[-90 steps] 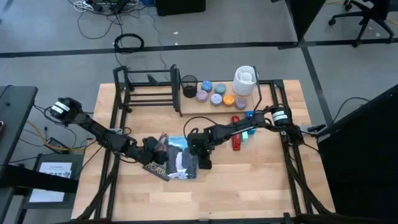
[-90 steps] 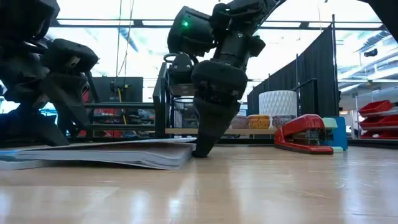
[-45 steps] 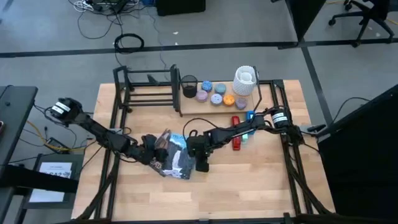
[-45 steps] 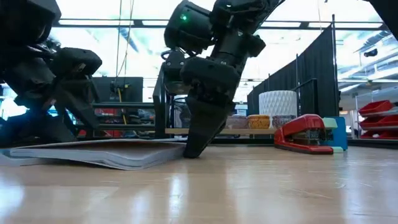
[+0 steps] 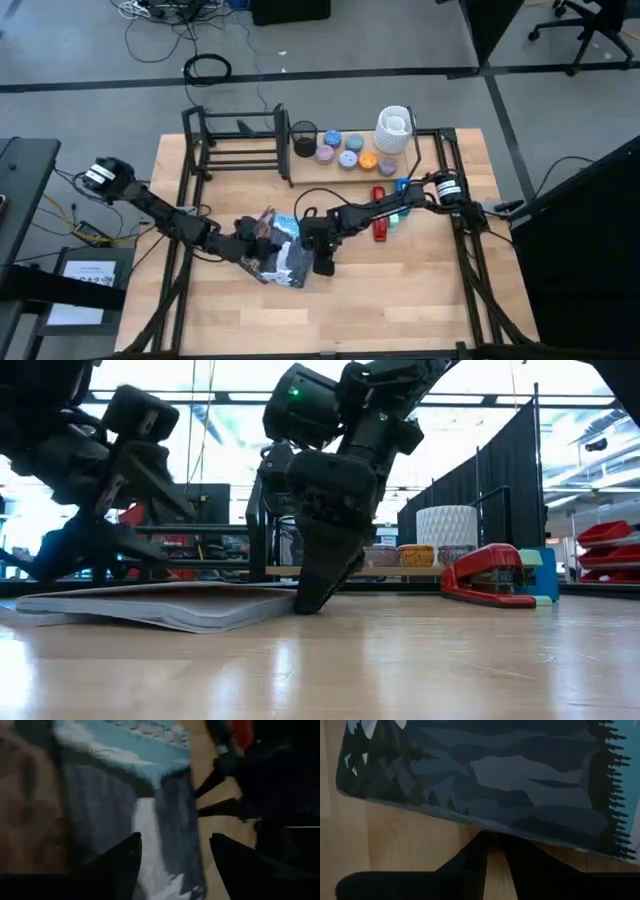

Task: Stock shelves
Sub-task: Put the blue book on the bookshelf

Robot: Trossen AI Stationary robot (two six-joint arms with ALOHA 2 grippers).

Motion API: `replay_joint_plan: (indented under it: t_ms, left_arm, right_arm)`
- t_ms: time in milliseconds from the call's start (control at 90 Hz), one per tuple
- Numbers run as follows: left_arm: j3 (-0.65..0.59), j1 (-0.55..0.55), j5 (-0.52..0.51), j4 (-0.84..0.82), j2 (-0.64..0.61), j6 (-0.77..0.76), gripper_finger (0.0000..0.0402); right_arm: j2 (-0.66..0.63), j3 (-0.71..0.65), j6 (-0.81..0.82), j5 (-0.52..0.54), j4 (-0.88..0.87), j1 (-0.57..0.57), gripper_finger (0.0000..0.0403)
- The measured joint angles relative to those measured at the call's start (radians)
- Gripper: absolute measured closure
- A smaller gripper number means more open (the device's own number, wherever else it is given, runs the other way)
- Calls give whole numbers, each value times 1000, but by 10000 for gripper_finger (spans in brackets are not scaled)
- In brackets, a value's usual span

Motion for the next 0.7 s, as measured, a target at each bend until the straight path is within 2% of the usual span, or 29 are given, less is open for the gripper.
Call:
replay_joint_plan:
  t_ms: [200, 311, 400, 511, 633, 700]
  left_arm:
    - [0, 0, 7, 273, 102, 74, 183]
    - [1, 0, 19, 336, 133, 99, 183]
    - [1, 3, 55, 325, 134, 99, 184]
    - [2, 23, 121, 230, 119, 94, 192]
    - [36, 55, 103, 141, 120, 102, 214]
    - [76, 77, 134, 76, 119, 146, 230]
  right_arm:
    - [-3, 0, -25, -5, -3, -1, 353]
    - [-3, 1, -47, -4, -28, -1, 353]
    - [-3, 3, -48, -5, -44, -3, 353]
    - [-3, 3, -64, -3, -56, -3, 353]
    - [-3, 3, -64, 7, -63, -8, 356]
    - [-3, 3, -65, 11, -64, -14, 361]
